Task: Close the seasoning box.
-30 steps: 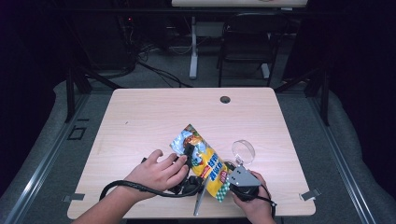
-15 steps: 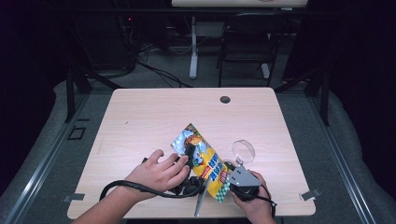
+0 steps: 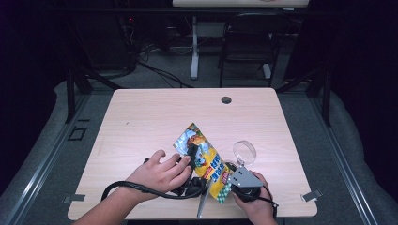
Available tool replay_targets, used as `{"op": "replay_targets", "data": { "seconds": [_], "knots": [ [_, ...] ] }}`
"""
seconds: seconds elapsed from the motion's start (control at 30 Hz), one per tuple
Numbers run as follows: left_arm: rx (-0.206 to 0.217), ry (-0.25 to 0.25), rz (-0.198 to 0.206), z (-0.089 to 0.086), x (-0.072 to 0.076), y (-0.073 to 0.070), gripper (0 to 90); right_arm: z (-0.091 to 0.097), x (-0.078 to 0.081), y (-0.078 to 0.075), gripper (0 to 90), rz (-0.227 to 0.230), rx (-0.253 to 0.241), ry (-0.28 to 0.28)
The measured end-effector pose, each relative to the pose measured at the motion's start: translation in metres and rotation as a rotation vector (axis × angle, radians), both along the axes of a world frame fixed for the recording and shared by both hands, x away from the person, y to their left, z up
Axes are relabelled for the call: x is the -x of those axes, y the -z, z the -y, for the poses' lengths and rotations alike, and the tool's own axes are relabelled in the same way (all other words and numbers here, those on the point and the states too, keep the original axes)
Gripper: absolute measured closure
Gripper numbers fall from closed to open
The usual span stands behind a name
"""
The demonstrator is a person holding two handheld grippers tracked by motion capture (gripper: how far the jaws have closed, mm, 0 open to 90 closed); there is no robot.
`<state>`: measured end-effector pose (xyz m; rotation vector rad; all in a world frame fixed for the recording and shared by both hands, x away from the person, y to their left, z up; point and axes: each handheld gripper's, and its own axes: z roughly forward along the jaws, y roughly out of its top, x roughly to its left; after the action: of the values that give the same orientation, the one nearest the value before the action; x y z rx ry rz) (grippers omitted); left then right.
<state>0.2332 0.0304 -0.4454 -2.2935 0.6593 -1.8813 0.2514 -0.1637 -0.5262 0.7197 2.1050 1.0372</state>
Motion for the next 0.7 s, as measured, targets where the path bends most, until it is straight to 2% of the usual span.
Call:
{"op": "replay_targets", "data": {
  "seconds": [0.07, 0.1, 0.23, 0.7],
  "knots": [
    [-0.008, -0.003, 0.004, 0.0005, 0.0004, -0.0011, 75.6, 0.0002, 0.0001, -0.0003, 70.9, -0.001, -0.001, -0.003],
    [-0.012, -0.008, -0.007, 0.0008, 0.0004, -0.0018, 75.6, 0.0004, 0.0001, -0.0005, 70.9, -0.001, -0.002, -0.002],
    [-0.017, -0.001, 0.002, 0.0011, 0.0005, -0.0022, 75.6, 0.0006, 0.0007, -0.0007, 70.8, -0.002, -0.002, 0.002],
    [-0.008, 0.0, -0.013, 0.0028, 0.0001, -0.0053, 75.6, 0.0028, 0.002, -0.0026, 70.8, -0.026, -0.04, 0.004]
  ]
}}
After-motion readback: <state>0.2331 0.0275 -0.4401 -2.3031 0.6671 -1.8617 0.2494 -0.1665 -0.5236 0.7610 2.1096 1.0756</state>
